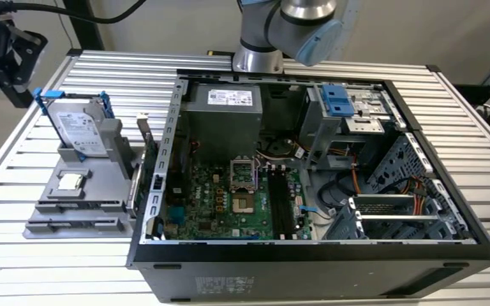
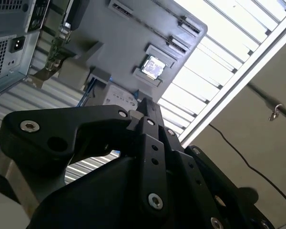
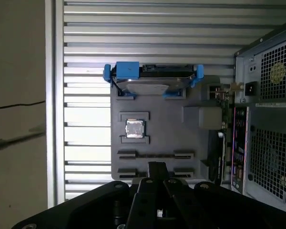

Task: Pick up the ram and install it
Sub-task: 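Reach for the ram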

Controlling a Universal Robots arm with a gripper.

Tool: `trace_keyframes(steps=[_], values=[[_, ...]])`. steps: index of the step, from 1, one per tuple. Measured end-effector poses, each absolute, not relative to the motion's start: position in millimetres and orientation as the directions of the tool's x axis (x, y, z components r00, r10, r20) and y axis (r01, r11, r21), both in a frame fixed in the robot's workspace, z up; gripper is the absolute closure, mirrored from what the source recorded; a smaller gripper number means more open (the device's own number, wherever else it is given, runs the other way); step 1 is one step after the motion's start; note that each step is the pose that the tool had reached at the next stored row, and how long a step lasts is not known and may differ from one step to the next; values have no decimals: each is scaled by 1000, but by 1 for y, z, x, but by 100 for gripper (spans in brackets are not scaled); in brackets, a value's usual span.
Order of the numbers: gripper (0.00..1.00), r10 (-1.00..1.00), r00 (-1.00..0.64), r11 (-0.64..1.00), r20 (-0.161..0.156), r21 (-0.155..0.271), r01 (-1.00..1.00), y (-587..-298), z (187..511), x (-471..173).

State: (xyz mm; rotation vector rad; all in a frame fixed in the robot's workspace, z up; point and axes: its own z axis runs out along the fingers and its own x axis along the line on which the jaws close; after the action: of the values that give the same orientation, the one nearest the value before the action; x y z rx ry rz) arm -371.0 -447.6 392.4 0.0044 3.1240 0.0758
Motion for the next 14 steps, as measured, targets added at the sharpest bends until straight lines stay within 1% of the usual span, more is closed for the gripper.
trace_keyframes(steps=[14], values=[[100,-15,-1000,999,-17,49,-15,-458,392,-371]])
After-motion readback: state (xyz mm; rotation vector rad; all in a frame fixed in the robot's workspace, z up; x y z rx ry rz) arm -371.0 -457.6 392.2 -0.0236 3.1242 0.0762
